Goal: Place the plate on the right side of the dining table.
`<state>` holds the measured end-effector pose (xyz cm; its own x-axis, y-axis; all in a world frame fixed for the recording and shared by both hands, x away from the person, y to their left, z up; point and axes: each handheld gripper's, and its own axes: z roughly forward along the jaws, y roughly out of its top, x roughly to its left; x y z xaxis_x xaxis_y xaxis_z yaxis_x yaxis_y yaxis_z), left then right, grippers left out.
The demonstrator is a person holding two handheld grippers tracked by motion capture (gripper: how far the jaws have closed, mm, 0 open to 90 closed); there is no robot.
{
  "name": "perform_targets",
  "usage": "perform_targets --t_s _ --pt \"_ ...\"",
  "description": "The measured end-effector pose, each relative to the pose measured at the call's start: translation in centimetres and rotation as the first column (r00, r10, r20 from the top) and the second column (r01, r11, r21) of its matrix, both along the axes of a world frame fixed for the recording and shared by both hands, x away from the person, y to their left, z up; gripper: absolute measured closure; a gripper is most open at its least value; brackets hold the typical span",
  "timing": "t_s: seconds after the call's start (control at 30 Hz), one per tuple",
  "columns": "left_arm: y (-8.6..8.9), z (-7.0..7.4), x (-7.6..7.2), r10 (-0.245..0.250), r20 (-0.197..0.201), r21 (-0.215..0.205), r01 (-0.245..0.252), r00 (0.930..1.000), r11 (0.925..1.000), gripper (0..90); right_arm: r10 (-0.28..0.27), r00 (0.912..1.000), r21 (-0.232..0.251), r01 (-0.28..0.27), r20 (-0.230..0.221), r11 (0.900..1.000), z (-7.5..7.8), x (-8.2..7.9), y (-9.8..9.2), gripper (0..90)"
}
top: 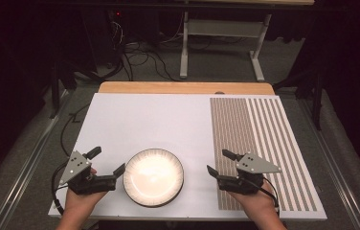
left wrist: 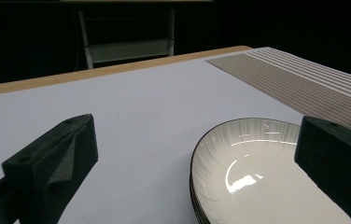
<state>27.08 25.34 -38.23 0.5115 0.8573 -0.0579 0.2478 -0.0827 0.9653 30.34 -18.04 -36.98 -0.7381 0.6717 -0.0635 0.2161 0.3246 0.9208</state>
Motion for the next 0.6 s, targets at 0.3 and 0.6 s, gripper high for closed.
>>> perform_targets --t_s 0.3,0.6 --pt "0.0 0.1 -0.2 0.002 0.005 0.001 -0.002 1.0000 1.0000 0.2 0.061 0.9976 -0.032 -0.062 -0.032 0.998 -0.3 0.0 2.4 49.0" --pt "0.0 0.1 -0.2 0.000 0.000 0.011 0.000 1.0000 0.9999 0.2 0.116 0.9910 -0.089 -0.122 -0.068 0.989 -0.8 0.6 4.9 68.2"
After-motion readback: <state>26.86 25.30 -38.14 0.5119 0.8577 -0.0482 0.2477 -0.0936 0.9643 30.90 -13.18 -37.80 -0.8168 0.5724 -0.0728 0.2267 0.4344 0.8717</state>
